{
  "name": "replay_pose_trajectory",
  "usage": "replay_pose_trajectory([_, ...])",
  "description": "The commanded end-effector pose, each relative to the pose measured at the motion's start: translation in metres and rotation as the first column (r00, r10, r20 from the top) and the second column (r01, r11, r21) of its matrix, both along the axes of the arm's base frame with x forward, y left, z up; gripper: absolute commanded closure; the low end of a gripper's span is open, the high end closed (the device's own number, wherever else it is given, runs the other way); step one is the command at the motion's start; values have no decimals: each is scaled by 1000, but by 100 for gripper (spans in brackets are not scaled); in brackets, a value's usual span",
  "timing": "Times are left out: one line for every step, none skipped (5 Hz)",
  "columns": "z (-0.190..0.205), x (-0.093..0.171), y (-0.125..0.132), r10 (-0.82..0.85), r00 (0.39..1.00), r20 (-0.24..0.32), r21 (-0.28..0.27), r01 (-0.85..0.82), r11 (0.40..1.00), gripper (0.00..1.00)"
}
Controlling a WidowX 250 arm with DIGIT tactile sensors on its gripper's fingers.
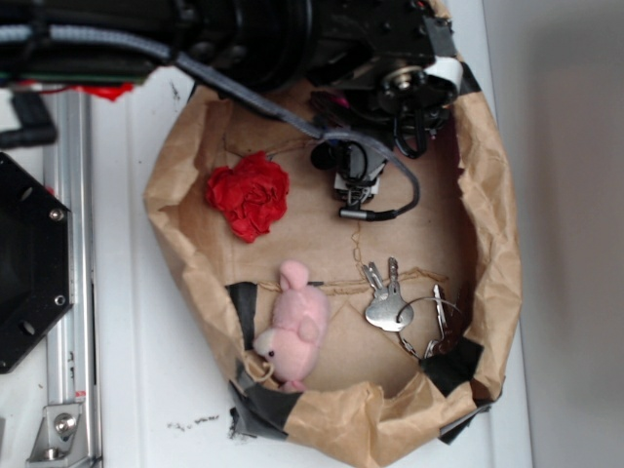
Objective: Grab the wood chip.
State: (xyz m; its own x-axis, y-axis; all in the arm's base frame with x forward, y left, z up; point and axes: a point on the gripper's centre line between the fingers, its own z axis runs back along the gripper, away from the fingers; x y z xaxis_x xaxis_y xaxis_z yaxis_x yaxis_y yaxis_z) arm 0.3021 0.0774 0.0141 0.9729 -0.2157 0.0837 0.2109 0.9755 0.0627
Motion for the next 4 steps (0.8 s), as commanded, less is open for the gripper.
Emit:
replay_pose_trajectory([-11, -1, -8, -53, 998, 14, 16, 53, 998, 100])
replay_pose_trajectory([-7, -3, -7, -52, 998, 18, 23, 52, 998, 100])
replay_pose_trajectory([1, -7, -8, -46, 998, 40, 45, 44, 998, 100])
replay_pose_trajectory([19, -13, -9, -41, 997, 61, 45, 38, 998, 100])
